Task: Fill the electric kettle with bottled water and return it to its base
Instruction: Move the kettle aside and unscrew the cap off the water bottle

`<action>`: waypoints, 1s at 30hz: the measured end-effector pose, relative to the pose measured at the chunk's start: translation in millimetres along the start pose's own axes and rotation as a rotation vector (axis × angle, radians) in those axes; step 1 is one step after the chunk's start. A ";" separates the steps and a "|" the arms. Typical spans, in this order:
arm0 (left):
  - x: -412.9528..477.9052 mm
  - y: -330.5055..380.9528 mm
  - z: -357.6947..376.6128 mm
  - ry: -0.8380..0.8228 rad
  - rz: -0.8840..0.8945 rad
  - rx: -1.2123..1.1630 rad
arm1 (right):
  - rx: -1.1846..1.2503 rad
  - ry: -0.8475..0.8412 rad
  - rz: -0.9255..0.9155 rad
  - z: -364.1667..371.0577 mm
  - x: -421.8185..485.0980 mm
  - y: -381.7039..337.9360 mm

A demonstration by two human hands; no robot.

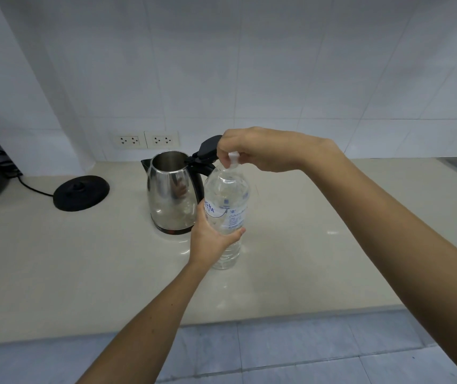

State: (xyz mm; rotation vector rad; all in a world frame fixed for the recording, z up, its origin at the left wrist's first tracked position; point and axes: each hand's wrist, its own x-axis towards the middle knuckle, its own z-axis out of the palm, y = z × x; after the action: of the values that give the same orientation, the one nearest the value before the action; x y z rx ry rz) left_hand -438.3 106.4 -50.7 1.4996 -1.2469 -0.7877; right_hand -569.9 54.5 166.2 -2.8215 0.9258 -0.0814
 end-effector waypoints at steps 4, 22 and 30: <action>-3.8 2.4 -1.1 -0.002 0.013 -0.027 | -0.004 0.125 -0.061 -0.1 -1.8 -0.4; -8.8 -6.0 8.8 0.046 0.003 -0.056 | 0.906 0.685 0.791 214.9 -68.8 59.2; -6.5 -11.8 12.9 0.024 -0.019 -0.078 | 0.845 0.575 0.912 284.2 -81.8 61.8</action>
State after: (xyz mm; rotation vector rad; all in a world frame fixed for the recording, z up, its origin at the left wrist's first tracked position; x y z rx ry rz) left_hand -448.0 108.8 -66.5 1.4560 -1.1721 -0.8195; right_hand -642.1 95.1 -124.4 -1.4446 1.6752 -0.9203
